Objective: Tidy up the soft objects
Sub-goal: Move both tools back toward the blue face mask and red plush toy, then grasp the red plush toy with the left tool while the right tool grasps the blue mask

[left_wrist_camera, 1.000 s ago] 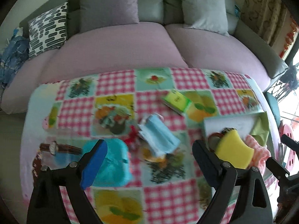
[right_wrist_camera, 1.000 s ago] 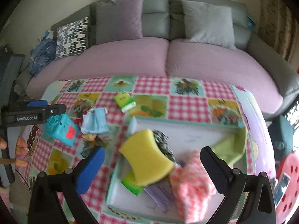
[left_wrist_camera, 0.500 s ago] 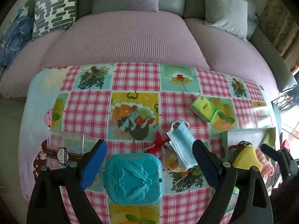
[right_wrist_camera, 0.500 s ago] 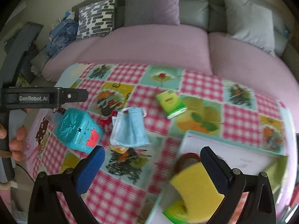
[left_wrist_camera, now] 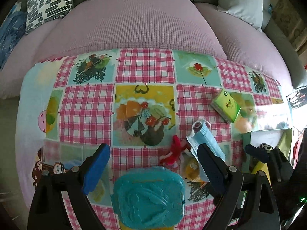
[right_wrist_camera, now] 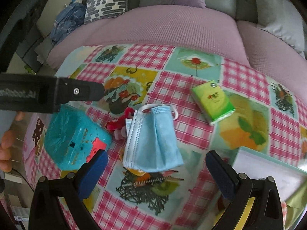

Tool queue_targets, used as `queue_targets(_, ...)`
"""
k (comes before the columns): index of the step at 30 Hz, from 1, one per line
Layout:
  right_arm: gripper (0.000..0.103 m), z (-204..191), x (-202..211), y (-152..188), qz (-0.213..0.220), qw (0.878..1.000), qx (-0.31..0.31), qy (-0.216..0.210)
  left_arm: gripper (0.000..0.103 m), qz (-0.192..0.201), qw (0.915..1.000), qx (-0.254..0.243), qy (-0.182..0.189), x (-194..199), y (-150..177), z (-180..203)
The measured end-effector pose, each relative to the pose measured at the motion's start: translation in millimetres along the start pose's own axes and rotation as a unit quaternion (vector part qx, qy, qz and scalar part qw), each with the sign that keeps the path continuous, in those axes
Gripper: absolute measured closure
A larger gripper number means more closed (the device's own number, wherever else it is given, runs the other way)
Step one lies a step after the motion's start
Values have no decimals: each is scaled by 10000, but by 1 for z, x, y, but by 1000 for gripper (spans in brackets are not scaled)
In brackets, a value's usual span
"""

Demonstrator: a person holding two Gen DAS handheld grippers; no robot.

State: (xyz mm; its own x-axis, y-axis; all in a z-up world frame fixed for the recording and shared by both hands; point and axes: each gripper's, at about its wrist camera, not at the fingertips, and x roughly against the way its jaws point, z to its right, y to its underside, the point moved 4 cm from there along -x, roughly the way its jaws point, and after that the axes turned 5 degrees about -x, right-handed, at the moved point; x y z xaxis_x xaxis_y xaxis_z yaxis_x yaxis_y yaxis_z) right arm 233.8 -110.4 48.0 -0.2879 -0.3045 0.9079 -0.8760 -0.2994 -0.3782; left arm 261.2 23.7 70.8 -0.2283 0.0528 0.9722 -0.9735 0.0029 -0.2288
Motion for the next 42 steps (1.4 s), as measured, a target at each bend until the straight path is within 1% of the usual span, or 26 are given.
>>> queue_targets(3, 0, -1, -10, -1, -87, 10000, 10, 48, 11, -67, 9997, -231, -83, -4, -2, 5)
queue_targets(5, 2, 0, -13, -2, -102, 9999, -7, 85, 11, -160, 9995, -280, -7, -8, -3, 8)
queue_targets(7, 12, 3, -15, -3, -90, 9999, -30, 103, 12, -221, 9994, -261, 60, -10, -4, 9)
queue_targets(9, 19, 6, -16, -3, -106, 9999, -87, 86, 13, -263, 9991, -316, 76, -13, -5, 12)
queue_targets(11, 21, 9, -16, -3, -108, 9998, -145, 79, 14, -330, 9986, -392, 91, -16, -5, 15)
queue_targets(13, 29, 12, -14, -4, -98, 9998, -193, 26, 15, -418, 9980, -437, 156, -19, -6, 19)
queue_targets(14, 31, 14, -14, -4, -105, 9997, -216, -5, 16, -470, 9977, -441, 190, -22, -5, 20)
queue_targets(16, 37, 15, -13, -4, -113, 9997, -214, 34, 26, -566, 9972, -440, 231, -26, -6, 22)
queue_targets(17, 40, 17, -12, -4, -110, 9997, -213, 62, 26, -601, 9969, -443, 237, -28, -6, 23)
queue_targets(19, 49, 20, -12, -4, -122, 9997, -217, 65, 26, -672, 9965, -453, 222, -31, -7, 25)
queue_targets(23, 60, 22, -13, -4, -163, 9997, -185, 79, 26, -916, 9941, -569, 143, -40, -8, 28)
queue_targets(24, 65, 22, -13, -5, -159, 9997, -183, 71, 26, -969, 9934, -607, 110, -42, -9, 29)
queue_targets(26, 71, 23, -13, -5, -145, 9997, -197, 57, 26, -1049, 9921, -682, 35, -46, -9, 32)
queue_targets(27, 75, 24, -14, -5, -149, 9997, -212, 37, 26, -1079, 9915, -728, 3, -48, -10, 34)
queue_targets(28, 81, 25, -14, -5, -155, 9996, -230, 15, 26, -1104, 9910, -753, 4, -50, -12, 36)
queue_targets(29, 85, 25, -14, -4, -156, 9996, -250, -9, 27, -1146, 9904, -775, 27, -53, -13, 41)
queue_targets(30, 89, 27, -14, -4, -139, 9995, -271, -24, 28, -1170, 9900, -792, 28, -55, -12, 42)
queue_targets(31, 94, 28, -13, -4, -127, 9995, -286, -31, 33, -1191, 9896, -808, 19, -57, -13, 43)
queue_targets(33, 95, 30, -10, -4, -99, 9994, -313, -79, 39, -1273, 9882, -849, 17, -62, -12, 47)
queue_targets(36, 96, 32, -7, -4, -60, 9995, -294, -80, 40, -1359, 9864, -923, -59, -68, -14, 53)
queue_targets(38, 97, 32, -6, -4, -64, 9996, -272, -70, 43, -1405, 9854, -963, -62, -73, -14, 58)
queue_targets(40, 98, 33, -6, -3, -84, 9996, -279, -65, 50, -1462, 9844, -976, -56, -78, -13, 63)
queue_targets(42, 100, 35, -7, -3, -106, 9994, -306, -89, 50, -1532, 9830, -1013, -58, -84, -11, 68)
